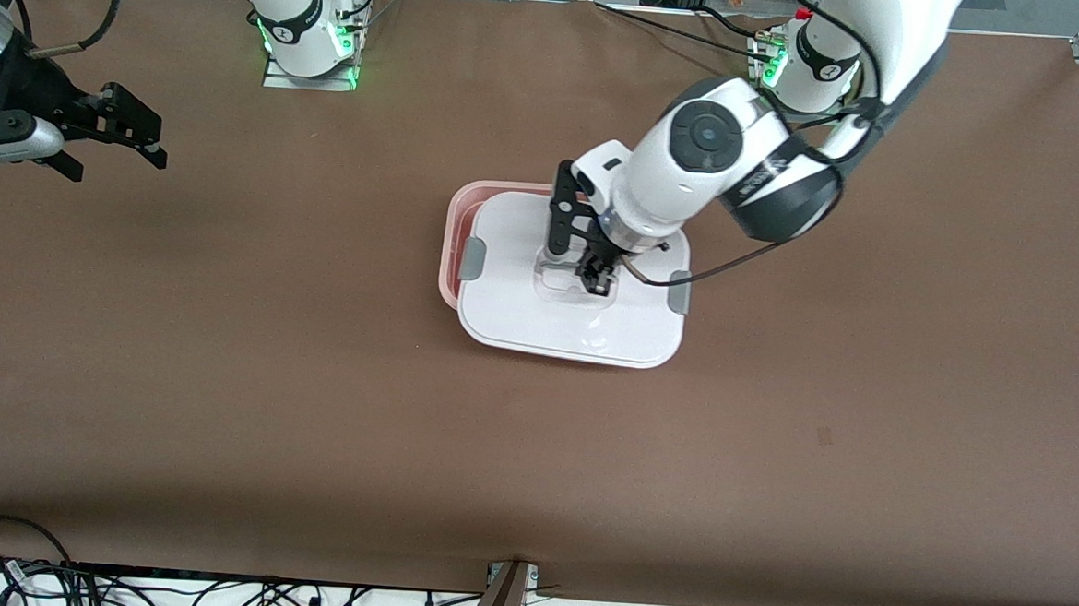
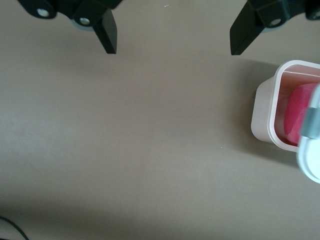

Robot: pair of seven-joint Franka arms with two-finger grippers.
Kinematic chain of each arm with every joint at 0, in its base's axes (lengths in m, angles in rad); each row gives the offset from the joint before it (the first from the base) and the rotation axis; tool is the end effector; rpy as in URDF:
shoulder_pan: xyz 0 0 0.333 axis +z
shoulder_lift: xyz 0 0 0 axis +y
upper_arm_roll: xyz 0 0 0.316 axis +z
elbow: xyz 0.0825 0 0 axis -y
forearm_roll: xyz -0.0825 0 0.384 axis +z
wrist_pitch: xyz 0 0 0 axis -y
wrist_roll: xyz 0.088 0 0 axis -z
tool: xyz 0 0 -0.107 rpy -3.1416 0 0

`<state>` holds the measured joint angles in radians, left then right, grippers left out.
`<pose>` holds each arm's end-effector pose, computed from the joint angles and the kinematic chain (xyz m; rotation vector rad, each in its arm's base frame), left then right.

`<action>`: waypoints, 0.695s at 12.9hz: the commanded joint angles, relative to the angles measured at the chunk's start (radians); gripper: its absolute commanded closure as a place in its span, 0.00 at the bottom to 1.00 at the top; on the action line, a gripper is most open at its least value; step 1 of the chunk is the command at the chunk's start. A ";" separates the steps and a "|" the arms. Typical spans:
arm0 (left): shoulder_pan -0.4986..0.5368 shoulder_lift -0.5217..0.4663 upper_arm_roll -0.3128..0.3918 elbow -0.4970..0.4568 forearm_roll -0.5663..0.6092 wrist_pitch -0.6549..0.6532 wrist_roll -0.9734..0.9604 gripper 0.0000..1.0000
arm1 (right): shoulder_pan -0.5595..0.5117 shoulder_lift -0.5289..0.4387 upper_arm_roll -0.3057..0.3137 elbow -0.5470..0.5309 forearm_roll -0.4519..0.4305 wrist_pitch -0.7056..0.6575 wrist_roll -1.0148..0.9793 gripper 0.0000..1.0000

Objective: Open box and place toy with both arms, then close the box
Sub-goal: 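Lower the lid onto the box with the left gripper while the right gripper withdraws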

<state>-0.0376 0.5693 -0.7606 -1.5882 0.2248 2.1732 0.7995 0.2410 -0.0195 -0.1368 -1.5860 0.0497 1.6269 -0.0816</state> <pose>0.5454 -0.4285 0.3920 2.0615 -2.1138 0.2622 0.5509 0.0619 0.6332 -3.0741 -0.2843 -0.0921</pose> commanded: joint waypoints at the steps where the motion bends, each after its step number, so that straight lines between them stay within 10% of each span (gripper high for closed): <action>1: -0.062 -0.002 0.009 -0.073 0.100 0.109 -0.171 1.00 | -0.039 -0.008 0.034 -0.011 -0.030 -0.001 0.020 0.00; 9: -0.082 -0.005 0.009 -0.134 0.191 0.102 -0.210 1.00 | -0.045 0.003 0.023 0.014 -0.056 -0.060 0.069 0.00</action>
<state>-0.1231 0.5862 -0.7555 -1.6846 0.3742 2.2753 0.6107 0.2178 -0.0180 -0.1273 -1.5890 0.0095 1.6124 -0.0176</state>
